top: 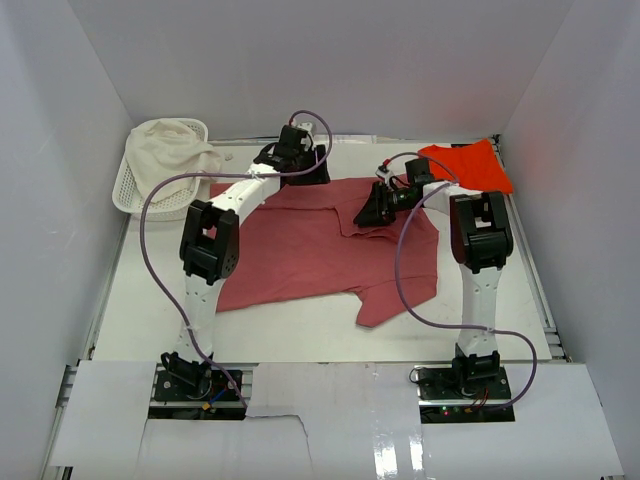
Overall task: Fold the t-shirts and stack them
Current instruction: Fold the flattened tshirt in 1/3 of the way, then grap the side of the flattened tshirt closest away from the robot with both arms
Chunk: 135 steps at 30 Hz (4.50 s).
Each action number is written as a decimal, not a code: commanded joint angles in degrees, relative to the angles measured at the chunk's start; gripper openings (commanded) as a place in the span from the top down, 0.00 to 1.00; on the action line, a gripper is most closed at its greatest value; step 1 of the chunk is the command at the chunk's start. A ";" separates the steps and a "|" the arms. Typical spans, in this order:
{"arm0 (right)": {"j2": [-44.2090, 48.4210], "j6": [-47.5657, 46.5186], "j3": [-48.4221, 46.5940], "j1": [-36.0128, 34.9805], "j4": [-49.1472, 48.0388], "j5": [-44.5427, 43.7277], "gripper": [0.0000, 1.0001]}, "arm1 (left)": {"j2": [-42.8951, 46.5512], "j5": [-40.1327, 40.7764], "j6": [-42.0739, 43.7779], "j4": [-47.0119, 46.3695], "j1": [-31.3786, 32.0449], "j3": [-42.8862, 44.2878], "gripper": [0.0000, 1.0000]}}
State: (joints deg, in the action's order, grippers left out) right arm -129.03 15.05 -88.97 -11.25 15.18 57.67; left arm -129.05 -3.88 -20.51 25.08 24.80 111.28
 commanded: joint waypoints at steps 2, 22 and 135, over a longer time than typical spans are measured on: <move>4.84 1.73 7.73 0.08 -4.71 1.75 0.54 | -1.72 -8.24 -3.12 -2.05 0.16 1.83 0.28; 37.76 -3.09 32.25 -9.13 2.04 -22.30 0.53 | 12.75 -1.49 -2.34 -2.84 1.04 -11.31 0.26; 31.57 40.76 31.23 -66.89 33.69 -103.99 0.44 | 38.88 -9.83 -17.37 -14.97 6.58 -54.33 0.16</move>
State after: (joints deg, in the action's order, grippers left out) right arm -96.25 53.67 -55.27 -77.76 49.28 -42.09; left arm -93.84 -14.31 -38.65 10.13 31.24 57.47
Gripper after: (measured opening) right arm 0.558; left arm 0.838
